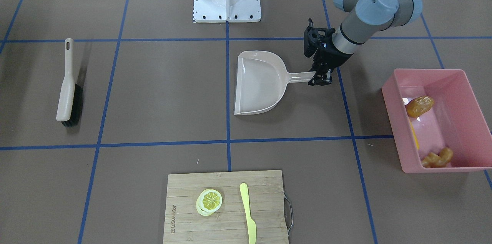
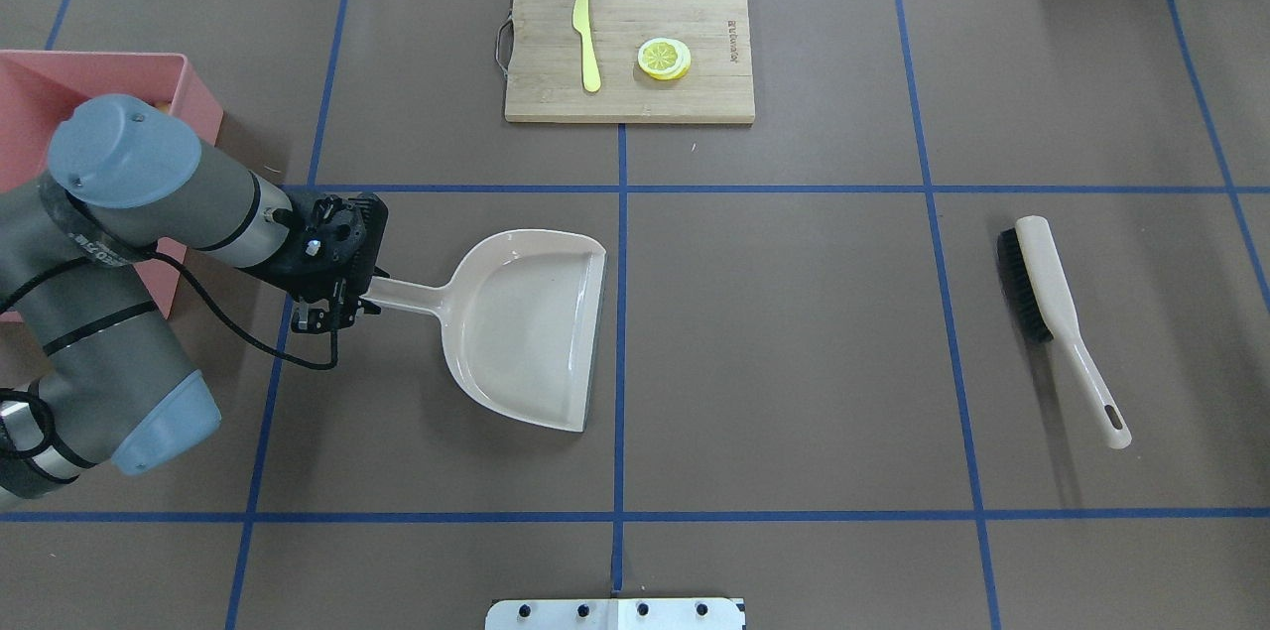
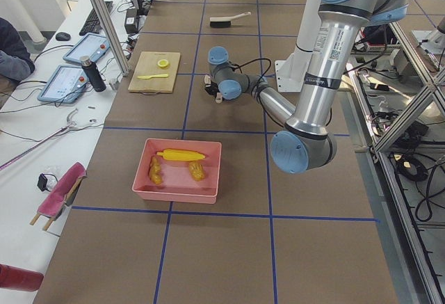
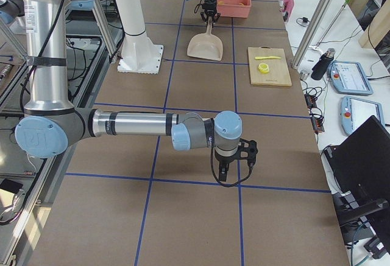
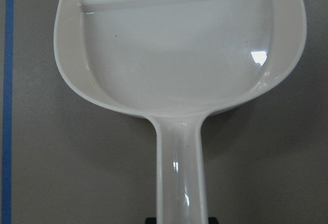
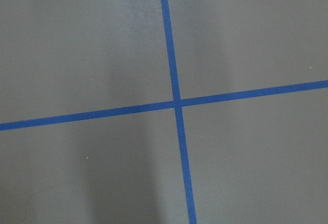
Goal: Sweep and dump trash into bin
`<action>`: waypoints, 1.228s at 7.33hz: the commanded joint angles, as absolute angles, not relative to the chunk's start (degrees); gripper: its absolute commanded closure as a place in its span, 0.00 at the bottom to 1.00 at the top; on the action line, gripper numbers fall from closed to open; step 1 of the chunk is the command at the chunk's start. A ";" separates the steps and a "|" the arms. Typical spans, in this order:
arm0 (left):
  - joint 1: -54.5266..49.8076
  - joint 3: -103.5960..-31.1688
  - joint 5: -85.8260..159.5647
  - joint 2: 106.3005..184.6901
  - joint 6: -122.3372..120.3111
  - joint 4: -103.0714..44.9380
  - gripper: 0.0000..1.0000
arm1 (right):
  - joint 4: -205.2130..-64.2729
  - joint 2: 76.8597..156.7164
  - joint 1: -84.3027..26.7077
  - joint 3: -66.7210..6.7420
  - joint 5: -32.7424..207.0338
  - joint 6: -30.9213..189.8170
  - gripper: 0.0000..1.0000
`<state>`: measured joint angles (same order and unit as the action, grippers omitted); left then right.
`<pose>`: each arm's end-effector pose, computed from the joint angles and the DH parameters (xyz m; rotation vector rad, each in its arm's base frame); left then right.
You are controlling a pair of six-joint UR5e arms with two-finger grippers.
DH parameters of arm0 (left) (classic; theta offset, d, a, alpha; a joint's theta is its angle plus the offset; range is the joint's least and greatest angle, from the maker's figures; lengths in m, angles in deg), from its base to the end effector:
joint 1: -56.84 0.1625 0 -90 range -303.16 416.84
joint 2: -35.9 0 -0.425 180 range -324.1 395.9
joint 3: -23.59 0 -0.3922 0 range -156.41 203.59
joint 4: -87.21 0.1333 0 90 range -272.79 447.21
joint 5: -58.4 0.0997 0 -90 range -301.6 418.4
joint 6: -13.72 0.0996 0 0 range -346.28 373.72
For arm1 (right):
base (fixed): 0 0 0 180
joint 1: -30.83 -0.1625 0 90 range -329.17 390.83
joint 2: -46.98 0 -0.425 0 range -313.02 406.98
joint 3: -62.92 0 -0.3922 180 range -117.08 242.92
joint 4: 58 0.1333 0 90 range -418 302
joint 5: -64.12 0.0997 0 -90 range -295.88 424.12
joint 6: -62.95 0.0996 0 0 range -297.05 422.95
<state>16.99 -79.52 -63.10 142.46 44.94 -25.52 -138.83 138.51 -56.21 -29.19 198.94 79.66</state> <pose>0.4009 -0.4405 0.3486 0.8873 0.7259 1.5304 0.0377 -0.4937 0.6361 0.0258 -0.7972 0.1606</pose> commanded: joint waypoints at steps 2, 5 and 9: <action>16.67 -80.11 -63.32 142.69 44.57 -26.52 0.01 | -138.68 138.65 -56.26 -29.10 198.86 79.65 0.00; 10.81 -81.88 -63.41 139.63 44.04 -25.73 0.01 | -138.68 138.65 -56.18 -29.28 198.95 79.65 0.00; -11.41 -80.23 -73.22 127.49 37.28 -19.63 0.01 | -138.59 138.82 -56.18 -29.28 199.12 79.65 0.00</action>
<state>-4.97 -81.40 -68.74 129.88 38.92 -23.68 -138.61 138.72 -56.20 -29.28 199.09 79.65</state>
